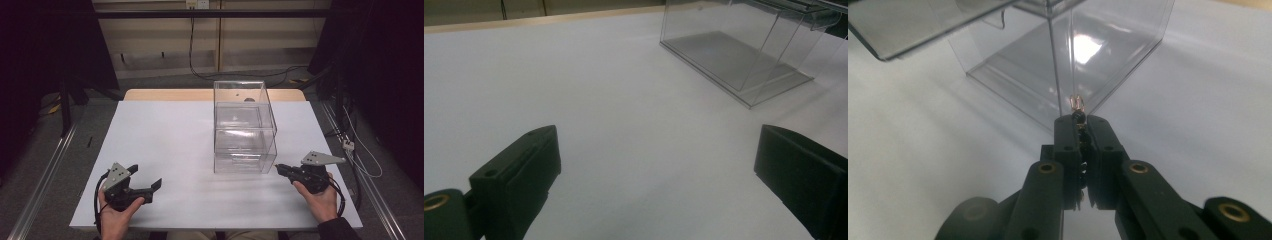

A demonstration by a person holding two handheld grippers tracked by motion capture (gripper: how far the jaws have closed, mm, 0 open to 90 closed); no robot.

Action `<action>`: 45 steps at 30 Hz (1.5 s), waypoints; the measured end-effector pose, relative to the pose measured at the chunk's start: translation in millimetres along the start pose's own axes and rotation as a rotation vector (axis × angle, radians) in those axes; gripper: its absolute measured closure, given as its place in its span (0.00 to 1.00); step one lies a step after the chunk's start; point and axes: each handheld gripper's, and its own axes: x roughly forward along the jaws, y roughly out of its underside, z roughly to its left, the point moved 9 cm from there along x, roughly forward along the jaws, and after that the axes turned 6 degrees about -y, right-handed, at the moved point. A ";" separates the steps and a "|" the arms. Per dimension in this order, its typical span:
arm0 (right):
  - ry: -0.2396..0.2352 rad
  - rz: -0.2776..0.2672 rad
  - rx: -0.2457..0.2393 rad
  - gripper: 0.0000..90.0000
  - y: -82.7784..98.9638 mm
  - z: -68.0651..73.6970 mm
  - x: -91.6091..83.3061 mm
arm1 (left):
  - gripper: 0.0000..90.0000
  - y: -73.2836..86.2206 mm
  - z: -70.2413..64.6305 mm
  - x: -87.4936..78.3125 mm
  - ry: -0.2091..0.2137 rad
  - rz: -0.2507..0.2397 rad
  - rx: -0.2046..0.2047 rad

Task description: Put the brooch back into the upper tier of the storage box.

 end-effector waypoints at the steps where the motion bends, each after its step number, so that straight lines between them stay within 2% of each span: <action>1: 0.002 -0.014 -0.007 0.95 -1.9 0.2 -1.5 | 0.05 0.0 -0.1 0.0 0.001 0.000 -0.001; 6: 0.019 -0.060 -0.009 0.95 -8.8 0.2 -8.0 | 0.05 -0.2 -0.1 -0.2 0.002 -0.001 0.000; 22: 0.036 -0.150 -0.020 0.95 -24.3 1.4 -18.9 | 0.05 -0.9 0.4 -0.3 0.000 -0.008 -0.002; 31: 0.034 -0.185 -0.033 0.95 -33.4 4.2 -23.5 | 0.05 -0.9 0.1 -0.4 -0.001 -0.008 0.000; 45: 0.044 -0.238 -0.024 0.95 -46.5 2.4 -31.2 | 0.05 -0.4 1.7 0.0 -0.008 -0.004 0.001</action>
